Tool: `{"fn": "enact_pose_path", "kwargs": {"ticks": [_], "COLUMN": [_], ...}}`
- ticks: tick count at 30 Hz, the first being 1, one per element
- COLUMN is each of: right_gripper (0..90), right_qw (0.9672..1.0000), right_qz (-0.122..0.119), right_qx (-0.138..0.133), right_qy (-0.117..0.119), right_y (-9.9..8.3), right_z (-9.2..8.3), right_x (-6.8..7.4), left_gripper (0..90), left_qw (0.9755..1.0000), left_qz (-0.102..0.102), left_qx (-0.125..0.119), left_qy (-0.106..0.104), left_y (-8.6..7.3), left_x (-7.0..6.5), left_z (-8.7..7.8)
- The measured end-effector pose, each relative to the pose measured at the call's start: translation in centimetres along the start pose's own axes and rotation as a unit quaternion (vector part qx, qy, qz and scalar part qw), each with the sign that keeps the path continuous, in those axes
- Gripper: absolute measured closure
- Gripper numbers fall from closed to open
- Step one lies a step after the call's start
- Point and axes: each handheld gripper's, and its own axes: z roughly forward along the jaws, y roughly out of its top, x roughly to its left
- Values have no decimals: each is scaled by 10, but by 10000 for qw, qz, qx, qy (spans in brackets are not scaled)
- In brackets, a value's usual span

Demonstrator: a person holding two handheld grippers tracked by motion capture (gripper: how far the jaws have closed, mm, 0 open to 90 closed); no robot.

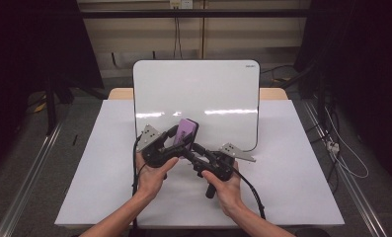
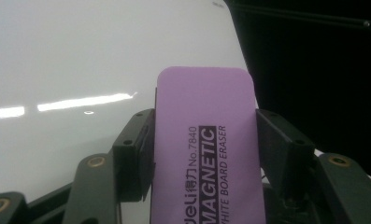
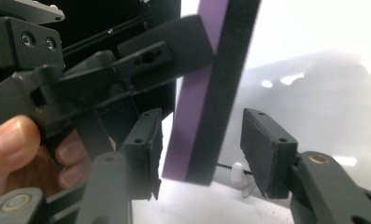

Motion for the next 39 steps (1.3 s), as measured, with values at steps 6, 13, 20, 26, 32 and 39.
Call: {"fn": "enact_pose_path", "kwargs": {"ticks": [6, 13, 20, 26, 32, 39], "right_gripper": [605, 646, 659, 662, 663, 668], "right_qw": [9997, 9996, 9997, 9997, 9992, 9980], "right_qz": [164, 25, -113, -194, -266, -373], "right_qx": [-152, -260, -195, -70, -40, -62], "right_qy": [-15, -85, -66, -164, -310, -513], "right_y": [3, 1, 0, -1, 2, 7], "right_z": [-1, -3, -4, -6, -13, -27], "right_x": [-4, -3, -4, -10, -19, -29], "left_gripper": [412, 411, 351, 194, 143, 138], "left_qw": [10000, 10000, 9999, 9998, 9995, 9985], "left_qz": [-22, -44, -100, -125, -49, 35], "left_qx": [19, -31, 63, 91, 320, 537], "left_qy": [-35, -56, -113, -147, 11, -75], "left_y": [-3, -4, -5, -1, 5, 7], "left_x": [-2, -3, -1, 1, 5, 5], "left_z": [1, 1, 4, 5, 3, 3]}}
